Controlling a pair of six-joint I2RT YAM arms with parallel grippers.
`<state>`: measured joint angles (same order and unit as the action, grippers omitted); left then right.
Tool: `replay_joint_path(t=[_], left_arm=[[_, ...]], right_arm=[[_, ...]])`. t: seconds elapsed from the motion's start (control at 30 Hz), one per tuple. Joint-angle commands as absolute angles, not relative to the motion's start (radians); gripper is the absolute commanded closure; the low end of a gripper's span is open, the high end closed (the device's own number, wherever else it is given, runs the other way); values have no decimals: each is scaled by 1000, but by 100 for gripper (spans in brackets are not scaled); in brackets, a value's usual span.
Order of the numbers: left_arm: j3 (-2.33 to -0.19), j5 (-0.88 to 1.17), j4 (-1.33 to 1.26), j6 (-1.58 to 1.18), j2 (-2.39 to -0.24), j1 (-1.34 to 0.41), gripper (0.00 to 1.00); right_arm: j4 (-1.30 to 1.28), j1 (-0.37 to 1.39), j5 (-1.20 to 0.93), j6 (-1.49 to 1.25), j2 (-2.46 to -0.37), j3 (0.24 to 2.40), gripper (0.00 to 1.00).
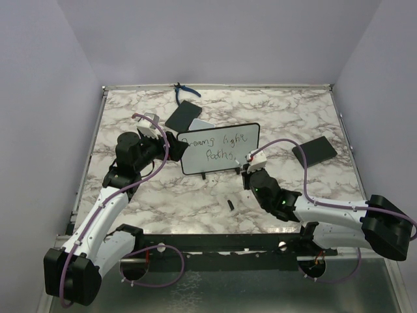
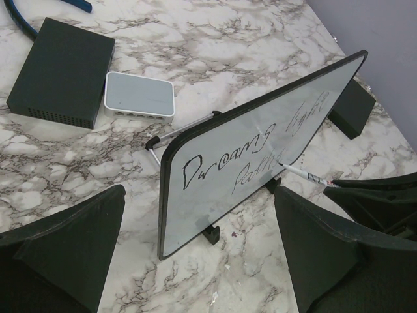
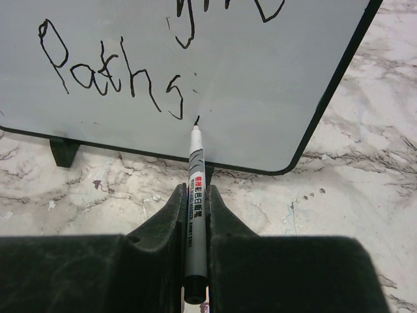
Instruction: Write a sentence on the whiteboard
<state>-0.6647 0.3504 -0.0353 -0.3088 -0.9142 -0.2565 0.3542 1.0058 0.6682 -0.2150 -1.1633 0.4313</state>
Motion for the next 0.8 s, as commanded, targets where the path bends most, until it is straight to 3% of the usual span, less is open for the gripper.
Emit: replay_joint_path(t=[0.0, 0.27, 0.4, 0.77], left_arm=[[-655, 356, -43, -302, -902, -252, 3], [-655, 356, -43, -299, -902, -252, 3], [-654, 332, -39, -291, -890, -252, 4], [-680, 132, 65, -211, -820, -306, 6]], right_arm=[[385, 999, 703, -200, -1154, 453, 99], [358, 999, 672, -203, -1140, 456, 100], [306, 999, 552, -167, -1079, 453, 99], [73, 999, 526, -247, -962, 529, 99]])
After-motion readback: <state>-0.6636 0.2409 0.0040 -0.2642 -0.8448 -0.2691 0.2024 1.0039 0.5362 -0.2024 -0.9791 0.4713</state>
